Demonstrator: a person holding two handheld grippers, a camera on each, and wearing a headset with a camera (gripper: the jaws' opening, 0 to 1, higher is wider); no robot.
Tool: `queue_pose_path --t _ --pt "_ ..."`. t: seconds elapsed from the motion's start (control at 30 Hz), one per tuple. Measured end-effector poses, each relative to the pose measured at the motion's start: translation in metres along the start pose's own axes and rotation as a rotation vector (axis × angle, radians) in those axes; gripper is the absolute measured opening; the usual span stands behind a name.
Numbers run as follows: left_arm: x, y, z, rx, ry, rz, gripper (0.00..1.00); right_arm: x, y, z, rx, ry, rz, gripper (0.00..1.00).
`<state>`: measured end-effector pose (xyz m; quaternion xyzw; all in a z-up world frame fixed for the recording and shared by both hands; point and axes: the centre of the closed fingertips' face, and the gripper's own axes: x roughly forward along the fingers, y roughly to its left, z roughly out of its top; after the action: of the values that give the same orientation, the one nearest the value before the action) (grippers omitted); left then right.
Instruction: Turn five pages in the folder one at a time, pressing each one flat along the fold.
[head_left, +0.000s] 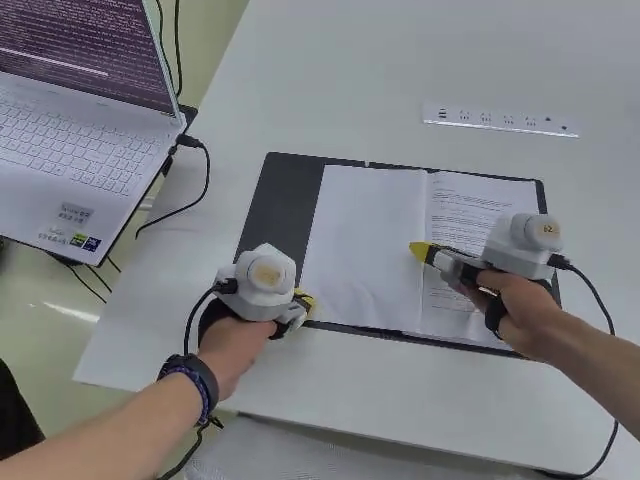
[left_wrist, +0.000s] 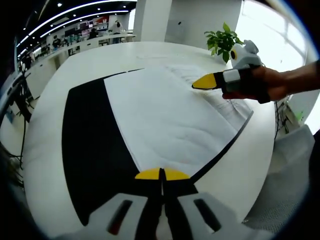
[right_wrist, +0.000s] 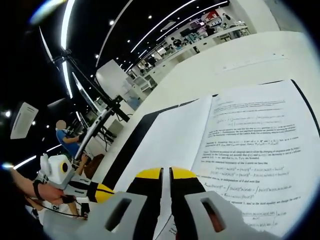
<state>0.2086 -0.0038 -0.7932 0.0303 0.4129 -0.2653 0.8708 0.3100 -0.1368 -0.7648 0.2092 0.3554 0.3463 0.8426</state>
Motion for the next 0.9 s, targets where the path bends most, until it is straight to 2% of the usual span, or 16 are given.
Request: queue_pose_path --t 0.1,0.2,0.43,0.67,0.7,0.8,0.9 --pt "0.000 0.000 0.000 -0.013 0.003 0.000 0.00 0.005 -0.007 -0.005 0.018 0.023 -0.036 0.01" --pt "0.000 0.001 0.000 -0.020 -0.004 0.003 0.00 0.007 -0.005 -0.003 0.049 0.002 -0.015 0.00" --pt "0.000 0.002 0.000 -0.047 -0.003 0.004 0.00 0.011 0.007 0.004 0.044 -0.015 -0.002 0.00" --pt "0.000 0.002 0.000 -0.056 -0.006 0.008 0.00 0.018 0.011 0.016 0.058 -0.042 0.010 0.00" --pt "0.000 0.002 0.000 -0.059 -0.008 0.008 0.00 0.019 0.004 0.024 0.047 -0.082 -0.027 0.00" --pt "0.000 0.002 0.000 -0.063 -0.010 0.008 0.00 0.024 -0.002 0.030 0.110 -0.100 -0.035 0.00" --pt "0.000 0.002 -0.001 -0.066 -0.012 0.008 0.00 0.027 -0.003 0.034 0.110 -0.106 -0.036 0.00"
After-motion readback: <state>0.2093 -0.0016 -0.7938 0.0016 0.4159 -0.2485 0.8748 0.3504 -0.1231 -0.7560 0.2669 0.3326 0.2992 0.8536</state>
